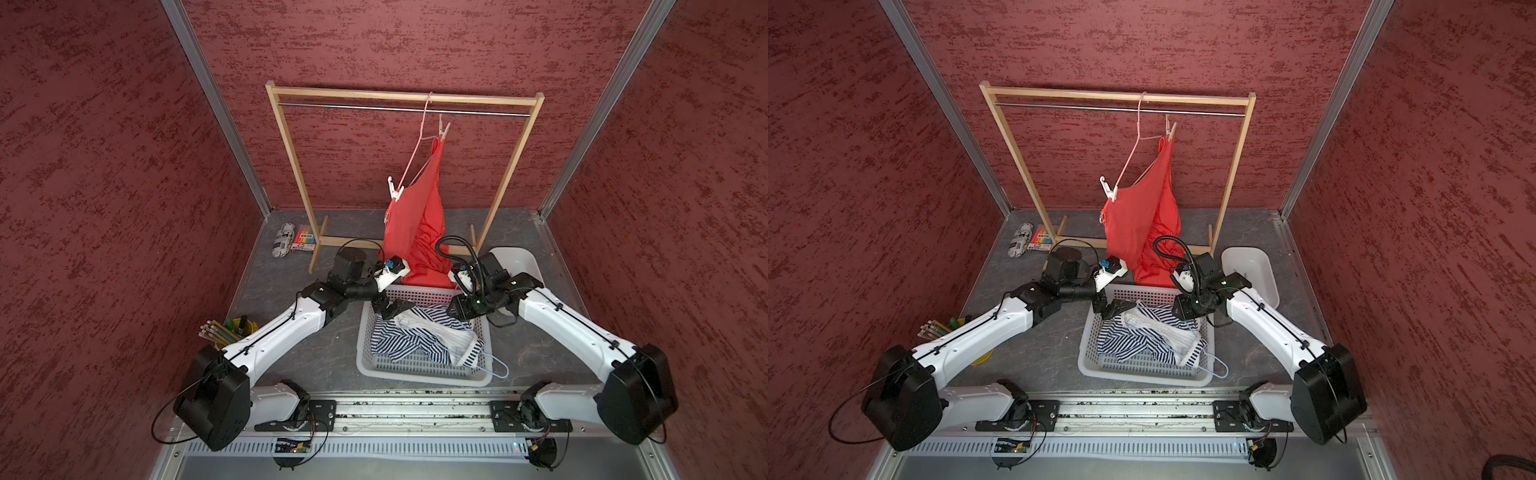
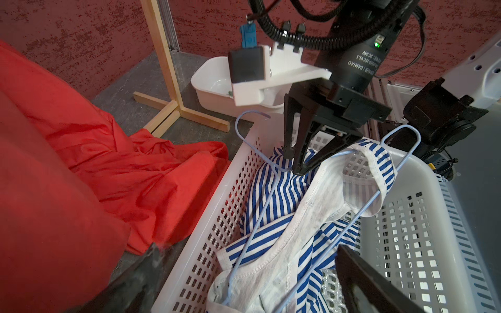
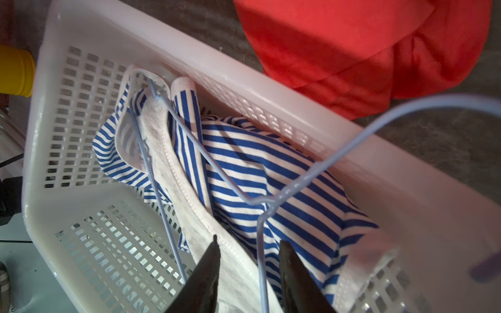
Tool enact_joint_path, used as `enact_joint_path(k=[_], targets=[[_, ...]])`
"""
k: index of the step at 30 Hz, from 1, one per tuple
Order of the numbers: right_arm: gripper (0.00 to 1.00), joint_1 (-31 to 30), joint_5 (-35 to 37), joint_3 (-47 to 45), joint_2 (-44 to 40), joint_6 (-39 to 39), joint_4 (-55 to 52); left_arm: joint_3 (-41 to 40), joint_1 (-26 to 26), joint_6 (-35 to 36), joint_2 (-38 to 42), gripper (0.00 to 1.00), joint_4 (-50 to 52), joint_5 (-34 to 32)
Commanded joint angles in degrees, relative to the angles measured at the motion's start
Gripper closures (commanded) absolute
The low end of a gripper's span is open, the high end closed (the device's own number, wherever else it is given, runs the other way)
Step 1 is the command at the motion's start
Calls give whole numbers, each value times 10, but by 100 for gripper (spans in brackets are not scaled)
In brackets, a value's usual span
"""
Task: Remove the clothespins securing tank tops to the hanger
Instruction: Pick up the hanger from the basket.
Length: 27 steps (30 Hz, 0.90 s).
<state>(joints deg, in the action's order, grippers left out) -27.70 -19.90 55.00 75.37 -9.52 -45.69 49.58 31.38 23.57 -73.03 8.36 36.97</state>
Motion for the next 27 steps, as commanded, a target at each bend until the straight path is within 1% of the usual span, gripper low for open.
enact_joint_path(k=[1,4,6,10,15,17,20,24,27], targets=[[59,-7,-11,-12,-13,-24,7,-3,-5,-5,9,0,-16,13],[59,-9,4,-23,-2,-22,9,-4,-6,-5,9,0,-16,14],[61,-10,-7,-31,2,-21,24,-3,-6,-6,9,0,-14,14],[75,-17,-43,-44,-9,-15,66,-5,-7,-7,16,0,-12,14],[89,-29,-45,-62,-18,-13,83,-6,-6,-9,20,0,-9,13],[100,-32,-38,-61,-21,-16,83,-5,-5,-13,20,0,-10,16],[100,-38,-29,-52,-43,-18,86,-5,-4,-20,20,0,-18,27],[100,-52,-10,-24,-98,-18,77,-1,-5,-26,18,0,-23,37],[100,-80,31,18,-127,-1,45,7,-3,-34,22,0,-15,32]])
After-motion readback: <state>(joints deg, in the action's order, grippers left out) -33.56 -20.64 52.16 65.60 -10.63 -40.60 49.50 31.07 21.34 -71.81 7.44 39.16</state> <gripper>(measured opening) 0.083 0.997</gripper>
